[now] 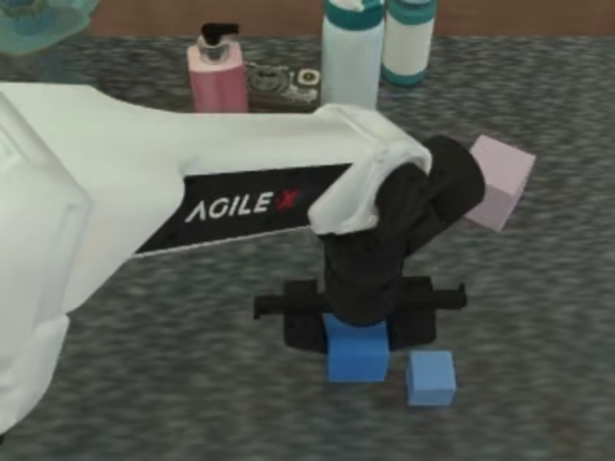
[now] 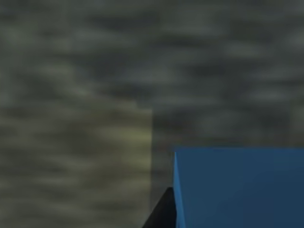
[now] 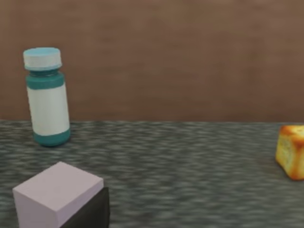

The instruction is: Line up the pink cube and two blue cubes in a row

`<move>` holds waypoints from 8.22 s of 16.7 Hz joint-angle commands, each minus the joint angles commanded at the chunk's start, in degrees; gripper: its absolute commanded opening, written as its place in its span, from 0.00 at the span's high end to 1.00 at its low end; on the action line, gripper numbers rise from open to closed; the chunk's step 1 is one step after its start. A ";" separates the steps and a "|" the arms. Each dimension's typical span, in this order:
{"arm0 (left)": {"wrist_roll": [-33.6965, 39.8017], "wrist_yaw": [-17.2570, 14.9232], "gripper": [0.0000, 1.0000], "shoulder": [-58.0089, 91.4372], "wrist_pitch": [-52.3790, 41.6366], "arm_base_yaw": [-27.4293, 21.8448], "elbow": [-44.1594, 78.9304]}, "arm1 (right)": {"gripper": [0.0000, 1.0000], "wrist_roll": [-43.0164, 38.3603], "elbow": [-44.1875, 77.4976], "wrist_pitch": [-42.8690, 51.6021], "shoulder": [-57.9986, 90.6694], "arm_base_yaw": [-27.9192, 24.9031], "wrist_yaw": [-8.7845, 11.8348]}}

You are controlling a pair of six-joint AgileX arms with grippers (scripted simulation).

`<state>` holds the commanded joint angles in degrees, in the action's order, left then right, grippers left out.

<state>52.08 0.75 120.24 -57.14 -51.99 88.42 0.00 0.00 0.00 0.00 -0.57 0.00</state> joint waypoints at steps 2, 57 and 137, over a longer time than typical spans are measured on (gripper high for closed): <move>0.02 0.02 1.00 0.80 2.76 -0.14 -2.24 | 0.00 0.00 0.00 0.00 0.00 0.00 0.00; -10.90 1.11 0.00 -49.96 14.42 23.40 -32.03 | 0.00 10.90 64.18 49.33 63.48 1.42 -4.85; -52.08 -0.75 0.00 -120.24 57.14 53.14 -88.43 | 1.00 40.33 133.23 81.07 142.13 -18.87 -0.18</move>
<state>0.00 0.00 0.00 0.00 1.15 0.00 40.33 133.23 81.07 142.13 -19.45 -0.18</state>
